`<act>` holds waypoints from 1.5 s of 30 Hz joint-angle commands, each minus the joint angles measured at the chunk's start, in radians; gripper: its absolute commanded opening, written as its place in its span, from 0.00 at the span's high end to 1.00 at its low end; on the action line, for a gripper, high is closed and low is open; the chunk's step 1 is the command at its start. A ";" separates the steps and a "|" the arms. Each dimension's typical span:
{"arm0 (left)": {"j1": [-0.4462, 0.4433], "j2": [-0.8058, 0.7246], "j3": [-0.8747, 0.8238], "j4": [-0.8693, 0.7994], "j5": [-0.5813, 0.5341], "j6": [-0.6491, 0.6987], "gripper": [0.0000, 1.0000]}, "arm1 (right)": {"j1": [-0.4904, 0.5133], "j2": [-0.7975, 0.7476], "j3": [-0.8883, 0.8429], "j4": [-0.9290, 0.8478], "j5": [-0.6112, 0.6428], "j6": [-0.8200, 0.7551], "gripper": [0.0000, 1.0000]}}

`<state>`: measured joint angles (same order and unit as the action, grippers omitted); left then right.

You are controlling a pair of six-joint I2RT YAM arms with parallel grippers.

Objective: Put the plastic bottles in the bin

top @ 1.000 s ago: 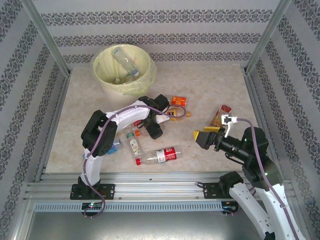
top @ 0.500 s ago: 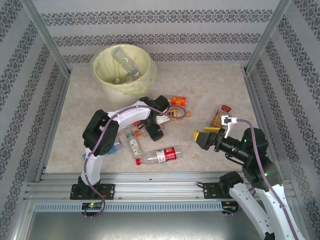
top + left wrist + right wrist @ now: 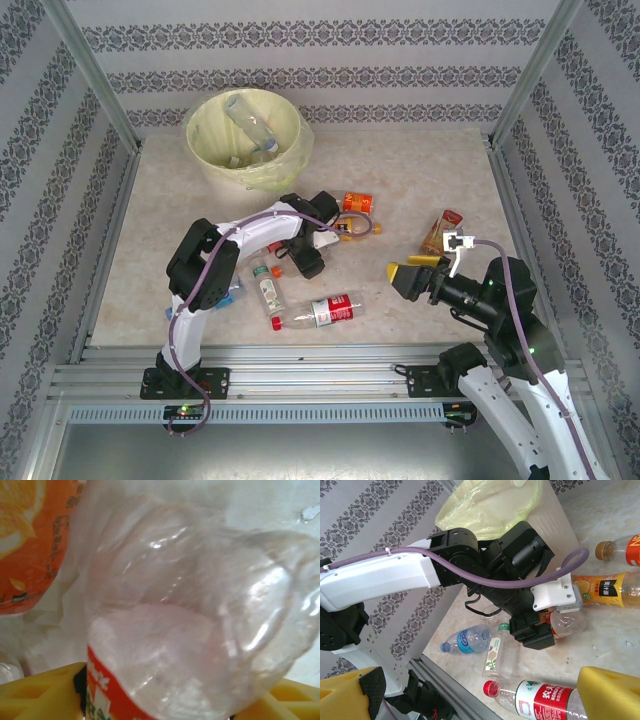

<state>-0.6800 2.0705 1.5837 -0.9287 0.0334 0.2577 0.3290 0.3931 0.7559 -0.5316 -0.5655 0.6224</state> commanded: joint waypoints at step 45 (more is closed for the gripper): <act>0.194 -0.315 0.629 0.123 -0.019 -0.245 0.41 | -0.006 -0.054 0.037 0.166 0.038 0.055 0.02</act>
<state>-0.5179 1.7641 2.1635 -0.8303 0.1646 0.0135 0.3290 0.3500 0.7670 -0.3923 -0.5545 0.6781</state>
